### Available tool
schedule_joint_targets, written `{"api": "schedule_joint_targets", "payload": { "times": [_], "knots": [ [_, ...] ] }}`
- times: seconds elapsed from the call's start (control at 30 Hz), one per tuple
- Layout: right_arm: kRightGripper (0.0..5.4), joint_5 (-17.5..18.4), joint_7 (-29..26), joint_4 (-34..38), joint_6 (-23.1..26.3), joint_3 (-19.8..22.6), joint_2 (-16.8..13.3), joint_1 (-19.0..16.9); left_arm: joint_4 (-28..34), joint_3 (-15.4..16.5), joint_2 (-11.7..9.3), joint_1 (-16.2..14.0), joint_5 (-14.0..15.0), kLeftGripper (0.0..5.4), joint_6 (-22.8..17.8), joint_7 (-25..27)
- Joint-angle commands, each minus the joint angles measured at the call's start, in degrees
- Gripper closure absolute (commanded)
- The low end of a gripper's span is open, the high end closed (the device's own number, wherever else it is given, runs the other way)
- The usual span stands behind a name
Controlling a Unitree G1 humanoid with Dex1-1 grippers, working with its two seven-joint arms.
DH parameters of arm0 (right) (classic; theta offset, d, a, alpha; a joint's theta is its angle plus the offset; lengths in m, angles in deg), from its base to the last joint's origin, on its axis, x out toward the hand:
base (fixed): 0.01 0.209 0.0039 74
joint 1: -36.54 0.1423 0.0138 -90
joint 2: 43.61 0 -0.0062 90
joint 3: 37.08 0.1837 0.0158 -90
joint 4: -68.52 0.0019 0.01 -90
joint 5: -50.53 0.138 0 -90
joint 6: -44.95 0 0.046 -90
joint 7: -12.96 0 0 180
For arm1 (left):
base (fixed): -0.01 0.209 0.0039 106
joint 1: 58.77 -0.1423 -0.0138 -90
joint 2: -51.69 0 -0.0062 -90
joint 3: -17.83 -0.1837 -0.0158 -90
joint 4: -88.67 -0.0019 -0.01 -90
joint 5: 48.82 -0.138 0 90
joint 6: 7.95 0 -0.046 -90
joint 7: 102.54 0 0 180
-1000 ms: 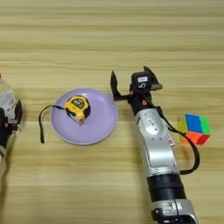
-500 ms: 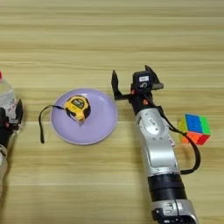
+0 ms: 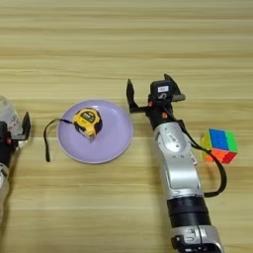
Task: Move the objects on the table
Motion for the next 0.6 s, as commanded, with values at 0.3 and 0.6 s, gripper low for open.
{"api": "schedule_joint_targets", "payload": {
  "times": [0.3, 0.6],
  "knots": [
    [0.00, 0.61, -0.57, -0.29, 0.93, -0.16, 0.36, -0.26, 1.32, -0.40, -0.22, -0.19, -0.43, 0.03, -0.41, -0.23],
    [0.00, 0.42, -1.63, -0.13, 1.05, -1.09, 0.38, -0.79, 3.95, -0.85, -0.09, -1.16, -0.68, 0.03, -1.48, -0.39]
  ]
}}
